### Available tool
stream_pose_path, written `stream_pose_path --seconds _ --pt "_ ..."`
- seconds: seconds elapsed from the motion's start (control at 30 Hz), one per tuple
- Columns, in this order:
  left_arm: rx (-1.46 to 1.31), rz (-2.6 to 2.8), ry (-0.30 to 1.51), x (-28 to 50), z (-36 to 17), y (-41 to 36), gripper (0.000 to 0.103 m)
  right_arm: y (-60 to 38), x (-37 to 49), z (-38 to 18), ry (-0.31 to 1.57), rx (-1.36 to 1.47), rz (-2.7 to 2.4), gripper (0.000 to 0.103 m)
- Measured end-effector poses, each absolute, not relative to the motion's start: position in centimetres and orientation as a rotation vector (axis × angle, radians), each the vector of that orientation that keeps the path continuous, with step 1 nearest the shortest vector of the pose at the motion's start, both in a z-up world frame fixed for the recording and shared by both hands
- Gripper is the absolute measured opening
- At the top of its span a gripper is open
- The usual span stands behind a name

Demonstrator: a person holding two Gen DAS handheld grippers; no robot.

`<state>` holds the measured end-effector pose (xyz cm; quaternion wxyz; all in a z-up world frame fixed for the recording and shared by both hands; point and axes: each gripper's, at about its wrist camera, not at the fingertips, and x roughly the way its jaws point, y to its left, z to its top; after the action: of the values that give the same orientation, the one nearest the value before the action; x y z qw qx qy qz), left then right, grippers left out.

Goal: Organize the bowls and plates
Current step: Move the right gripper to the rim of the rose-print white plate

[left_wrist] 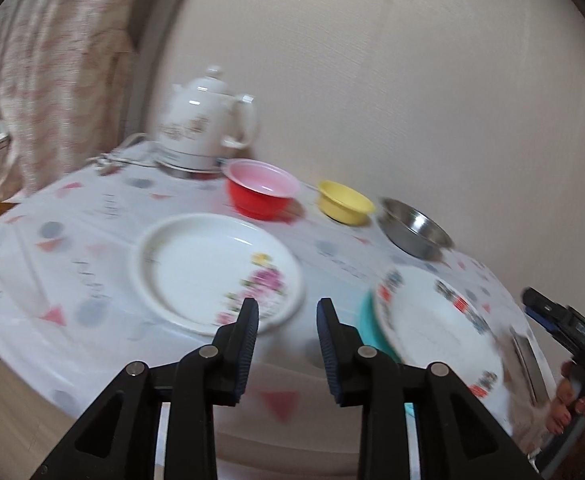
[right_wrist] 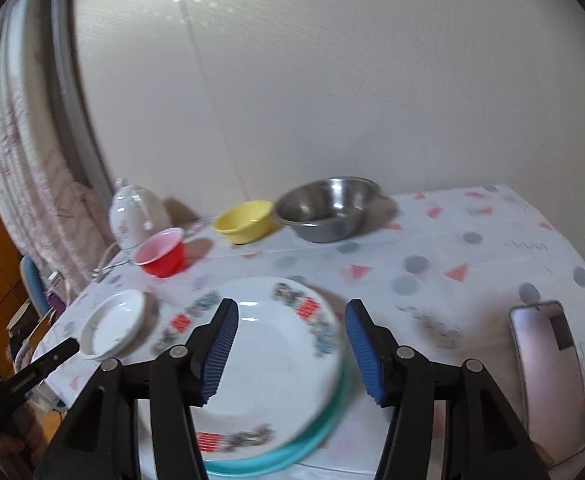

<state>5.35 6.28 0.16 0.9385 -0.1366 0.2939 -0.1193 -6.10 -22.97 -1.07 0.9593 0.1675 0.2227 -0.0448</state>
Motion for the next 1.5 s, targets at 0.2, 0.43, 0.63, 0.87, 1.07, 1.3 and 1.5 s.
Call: stream_pose_path --seconds 0.2,0.43,0.63,0.87,1.07,1.3,1.5 --pt "-0.322 -0.150 0.609 6.4 -0.2 9.7 0.040 -17.3 -3.7 0.5 0.460 0.284 0.053 0.062" --pt "-0.370 -0.078 0.616 8.1 -1.0 13.1 0.040 -8.5 1.9 0.1 0.560 0.164 0.197 0.062" --pt "-0.461 -0.109 0.659 10.1 -2.1 14.7 0.040 -4.5 7.7 -1.2 0.668 0.144 0.184 0.062" --pt "-0.455 -0.126 0.662 11.7 -2.4 15.1 0.040 -2.1 12.7 -2.6 0.746 0.102 0.129 0.063" --pt "-0.434 -0.131 0.679 12.6 -3.1 15.0 0.039 -1.1 14.7 -4.2 0.818 0.087 0.095 0.070" --pt "-0.422 -0.149 0.708 13.1 -3.8 14.7 0.032 -1.2 15.8 -5.4 0.867 0.116 0.091 0.070" --pt "-0.400 -0.156 0.719 13.3 -4.1 14.6 0.027 -1.5 16.3 -6.1 0.893 0.158 0.110 0.056"
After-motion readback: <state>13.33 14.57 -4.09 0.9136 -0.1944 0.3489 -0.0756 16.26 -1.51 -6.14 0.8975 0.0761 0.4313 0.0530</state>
